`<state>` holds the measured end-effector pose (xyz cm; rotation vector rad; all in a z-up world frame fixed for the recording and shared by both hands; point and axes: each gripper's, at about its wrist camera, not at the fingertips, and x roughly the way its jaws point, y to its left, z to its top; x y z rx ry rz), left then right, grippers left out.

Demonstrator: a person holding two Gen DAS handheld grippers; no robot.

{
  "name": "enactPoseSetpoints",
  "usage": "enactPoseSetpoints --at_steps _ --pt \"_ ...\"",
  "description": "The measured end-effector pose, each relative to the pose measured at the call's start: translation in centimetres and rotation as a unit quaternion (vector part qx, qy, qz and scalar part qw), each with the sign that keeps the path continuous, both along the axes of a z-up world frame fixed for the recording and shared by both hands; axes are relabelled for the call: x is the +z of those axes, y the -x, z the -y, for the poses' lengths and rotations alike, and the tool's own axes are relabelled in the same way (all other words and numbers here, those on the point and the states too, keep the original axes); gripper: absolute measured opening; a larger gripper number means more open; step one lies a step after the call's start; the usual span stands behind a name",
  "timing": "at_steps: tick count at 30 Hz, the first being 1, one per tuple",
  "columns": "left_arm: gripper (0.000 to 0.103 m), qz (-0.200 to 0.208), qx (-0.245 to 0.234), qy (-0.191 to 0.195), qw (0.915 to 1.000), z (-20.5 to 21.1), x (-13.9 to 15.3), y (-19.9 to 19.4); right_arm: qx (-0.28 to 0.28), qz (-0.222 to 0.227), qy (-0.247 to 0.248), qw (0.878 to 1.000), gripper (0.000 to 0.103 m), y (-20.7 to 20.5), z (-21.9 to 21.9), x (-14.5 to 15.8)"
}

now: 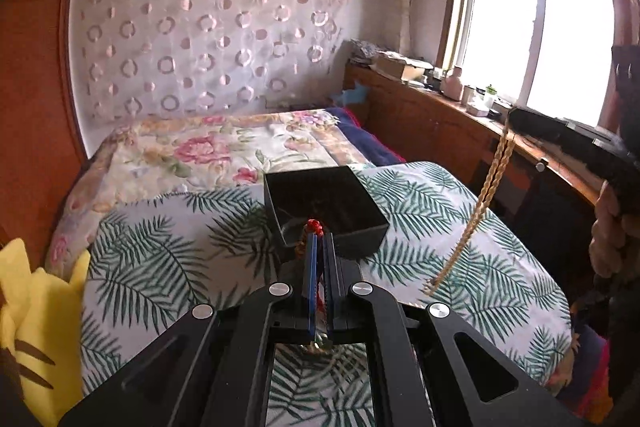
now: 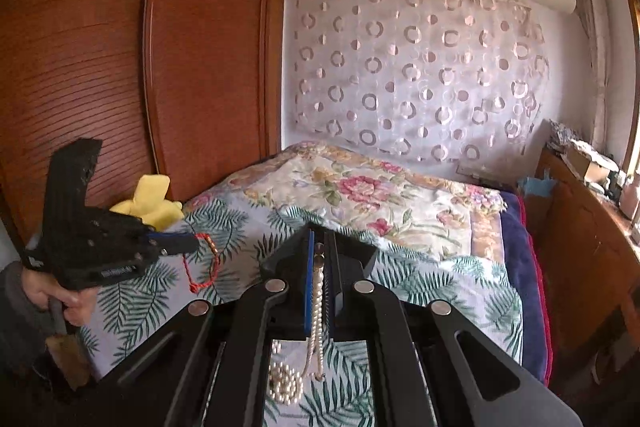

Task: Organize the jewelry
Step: 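Lower the red bracelet and gold chain into the black box, opening both grippers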

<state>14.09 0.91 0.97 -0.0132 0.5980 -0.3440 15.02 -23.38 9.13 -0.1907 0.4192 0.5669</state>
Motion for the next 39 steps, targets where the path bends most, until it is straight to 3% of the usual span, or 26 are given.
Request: enactPoseSetpoints --at_steps 15,21,35,39 --pt "0.002 0.006 0.002 -0.007 1.0 0.8 0.9 -6.5 0.012 0.045 0.011 0.999 0.006 -6.8 -3.0 4.9" --pt "0.002 -0.005 -0.008 -0.006 0.9999 1.6 0.1 -9.1 0.003 0.022 0.025 0.999 0.006 -11.0 -3.3 3.1" --pt "0.003 -0.067 -0.02 -0.015 0.9975 2.9 -5.7 -12.4 -0.02 -0.027 0.053 0.998 0.006 -17.6 -3.7 -3.7" --pt "0.028 -0.063 -0.008 -0.018 0.9978 2.3 -6.0 -11.9 -0.01 -0.054 0.051 0.997 0.006 -18.6 -3.7 -5.6"
